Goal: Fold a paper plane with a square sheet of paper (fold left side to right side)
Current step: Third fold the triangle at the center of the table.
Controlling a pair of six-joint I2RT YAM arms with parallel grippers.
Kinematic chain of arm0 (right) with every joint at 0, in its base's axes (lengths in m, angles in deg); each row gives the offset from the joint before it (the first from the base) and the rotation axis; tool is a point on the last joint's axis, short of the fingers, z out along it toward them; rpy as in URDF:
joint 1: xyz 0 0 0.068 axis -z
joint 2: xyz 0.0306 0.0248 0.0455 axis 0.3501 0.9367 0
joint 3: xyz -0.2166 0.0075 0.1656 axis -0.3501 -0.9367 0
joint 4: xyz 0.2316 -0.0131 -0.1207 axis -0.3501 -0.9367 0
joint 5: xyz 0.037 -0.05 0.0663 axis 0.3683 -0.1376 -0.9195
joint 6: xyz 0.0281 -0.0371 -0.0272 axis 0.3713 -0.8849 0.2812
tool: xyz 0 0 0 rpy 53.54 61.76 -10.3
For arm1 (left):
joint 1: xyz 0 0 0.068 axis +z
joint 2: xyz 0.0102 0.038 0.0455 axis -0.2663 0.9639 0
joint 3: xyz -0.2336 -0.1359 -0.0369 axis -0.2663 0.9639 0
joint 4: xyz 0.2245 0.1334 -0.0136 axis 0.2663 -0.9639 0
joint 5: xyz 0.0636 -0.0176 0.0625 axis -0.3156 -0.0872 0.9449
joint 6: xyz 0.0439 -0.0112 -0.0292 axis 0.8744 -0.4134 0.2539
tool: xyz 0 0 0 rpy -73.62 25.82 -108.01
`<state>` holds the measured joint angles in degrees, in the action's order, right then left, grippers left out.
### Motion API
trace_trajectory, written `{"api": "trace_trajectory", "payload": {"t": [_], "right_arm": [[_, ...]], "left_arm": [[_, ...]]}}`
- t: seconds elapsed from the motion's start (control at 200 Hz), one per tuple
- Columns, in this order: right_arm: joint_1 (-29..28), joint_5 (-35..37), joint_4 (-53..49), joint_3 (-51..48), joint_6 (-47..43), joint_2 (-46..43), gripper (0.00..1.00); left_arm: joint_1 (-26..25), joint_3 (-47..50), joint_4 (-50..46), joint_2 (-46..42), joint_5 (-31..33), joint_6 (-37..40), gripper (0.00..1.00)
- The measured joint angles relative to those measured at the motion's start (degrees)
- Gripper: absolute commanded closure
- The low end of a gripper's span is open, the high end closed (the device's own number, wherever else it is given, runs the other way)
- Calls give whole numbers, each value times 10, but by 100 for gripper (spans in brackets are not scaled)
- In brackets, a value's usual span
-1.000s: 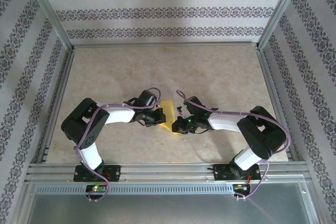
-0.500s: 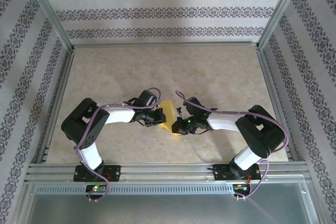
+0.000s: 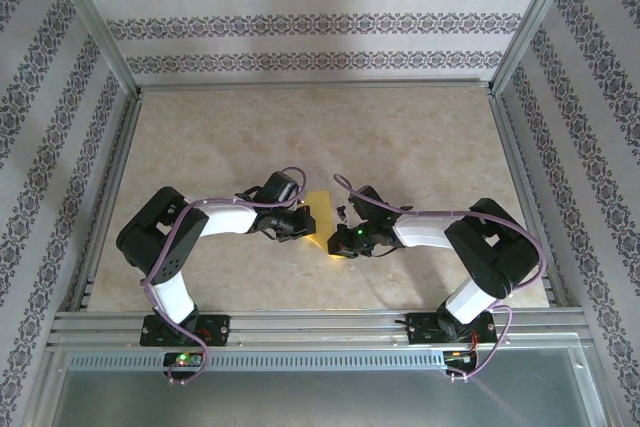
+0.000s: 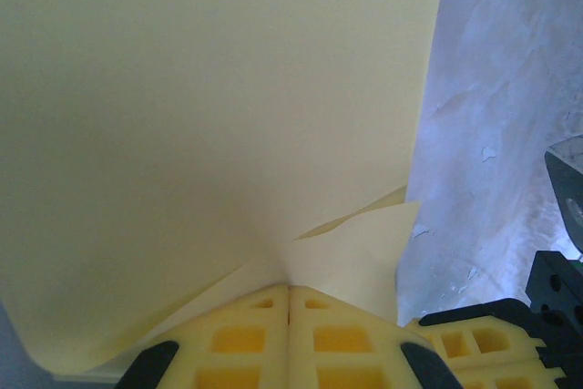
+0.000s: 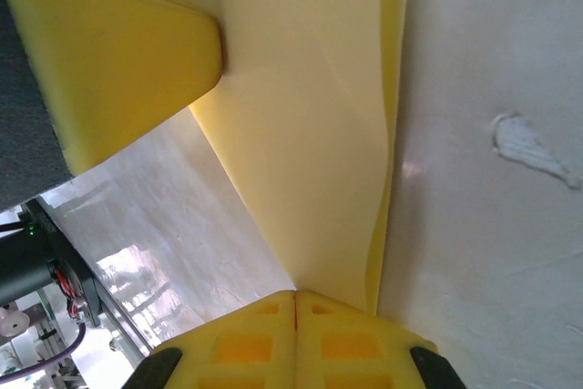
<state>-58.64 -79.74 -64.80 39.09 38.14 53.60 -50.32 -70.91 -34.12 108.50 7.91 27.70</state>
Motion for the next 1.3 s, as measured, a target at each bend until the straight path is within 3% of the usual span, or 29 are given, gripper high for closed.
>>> {"api": "trace_trajectory", "payload": {"t": [0.65, 1.019, 1.304], "right_arm": [[-9, 13, -6, -4, -2, -4, 99], [-14, 15, -55, -45, -2, -69, 100], [-10, 26, -111, -10, 0, -155, 100]], "left_arm": [[0, -13, -25, 3, 1, 0, 97], [0, -14, -27, 4, 1, 0, 98], [0, -14, -27, 4, 1, 0, 98]]}}
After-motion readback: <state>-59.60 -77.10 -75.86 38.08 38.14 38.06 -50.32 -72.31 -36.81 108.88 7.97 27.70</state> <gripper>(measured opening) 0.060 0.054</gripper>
